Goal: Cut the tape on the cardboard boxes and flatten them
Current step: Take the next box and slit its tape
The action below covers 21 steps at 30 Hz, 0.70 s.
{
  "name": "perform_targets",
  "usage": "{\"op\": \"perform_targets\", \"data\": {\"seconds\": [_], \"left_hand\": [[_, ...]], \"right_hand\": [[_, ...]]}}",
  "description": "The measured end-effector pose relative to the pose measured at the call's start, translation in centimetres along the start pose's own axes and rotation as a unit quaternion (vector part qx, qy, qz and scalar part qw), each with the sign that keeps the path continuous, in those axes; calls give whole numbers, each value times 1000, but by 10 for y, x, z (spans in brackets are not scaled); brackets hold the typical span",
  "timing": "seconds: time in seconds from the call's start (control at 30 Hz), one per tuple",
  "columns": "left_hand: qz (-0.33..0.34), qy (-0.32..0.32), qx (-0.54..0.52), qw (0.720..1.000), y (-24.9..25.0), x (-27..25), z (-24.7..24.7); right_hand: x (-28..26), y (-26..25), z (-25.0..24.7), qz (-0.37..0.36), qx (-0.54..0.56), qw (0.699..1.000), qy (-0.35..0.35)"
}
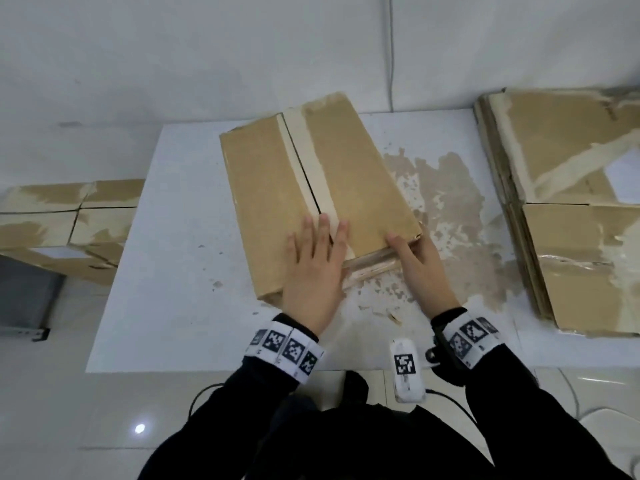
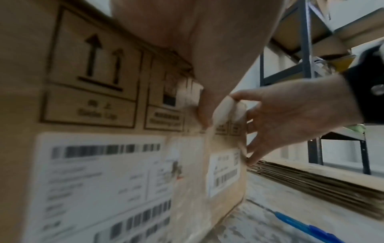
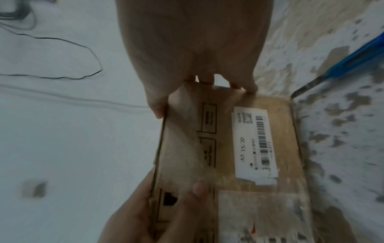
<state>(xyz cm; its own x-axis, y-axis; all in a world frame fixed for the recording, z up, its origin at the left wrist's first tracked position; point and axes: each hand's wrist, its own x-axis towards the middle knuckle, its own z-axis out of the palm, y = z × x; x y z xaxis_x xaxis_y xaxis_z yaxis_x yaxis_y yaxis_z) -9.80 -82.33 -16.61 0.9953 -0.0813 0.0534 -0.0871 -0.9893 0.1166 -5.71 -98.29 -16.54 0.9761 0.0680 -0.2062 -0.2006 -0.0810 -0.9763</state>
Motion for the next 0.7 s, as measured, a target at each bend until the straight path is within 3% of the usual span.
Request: {"op": "perform_targets", "data": {"seconds": [0.1,0.17,0.23,0.3,0.33,0.43,0.47,0.53,0.6,0.67,0.7], "left_hand": [[23,94,-106,990,-38,-11,-1],[12,105,-206,973,-58,-14,-4],[-6,135,-266,955,-66,-15,-1],[-27,146,-326,934,-65,-15,2],[-59,148,-383,910,-63,-15,0],[-176,162,-540,807,-62,-23,1],[-198,170,-551,793,-63,-27,5],[-233,155,-576,768,-65,-38,16],[-294,132,-611,723,-72,-52,28],[-385,155,-646,641,-85,-75,30],[-433,199,-646,596,-93,-88,26]], "right_hand": [[-15,-23,4,-134,-115,984,-16],[-10,-24,3,-165,-100,980,42],[5,-27,8,-46,22,997,51],[15,-29,17,35,159,987,0],[16,-34,22,9,165,986,-16],[6,-49,40,-150,32,985,-74],[3,-51,48,-201,-29,975,-91],[1,-48,65,-284,-130,945,-93],[1,-41,85,-345,-191,912,-115],[1,-32,103,-394,-254,869,-159],[0,-25,112,-414,-285,847,-175]]}}
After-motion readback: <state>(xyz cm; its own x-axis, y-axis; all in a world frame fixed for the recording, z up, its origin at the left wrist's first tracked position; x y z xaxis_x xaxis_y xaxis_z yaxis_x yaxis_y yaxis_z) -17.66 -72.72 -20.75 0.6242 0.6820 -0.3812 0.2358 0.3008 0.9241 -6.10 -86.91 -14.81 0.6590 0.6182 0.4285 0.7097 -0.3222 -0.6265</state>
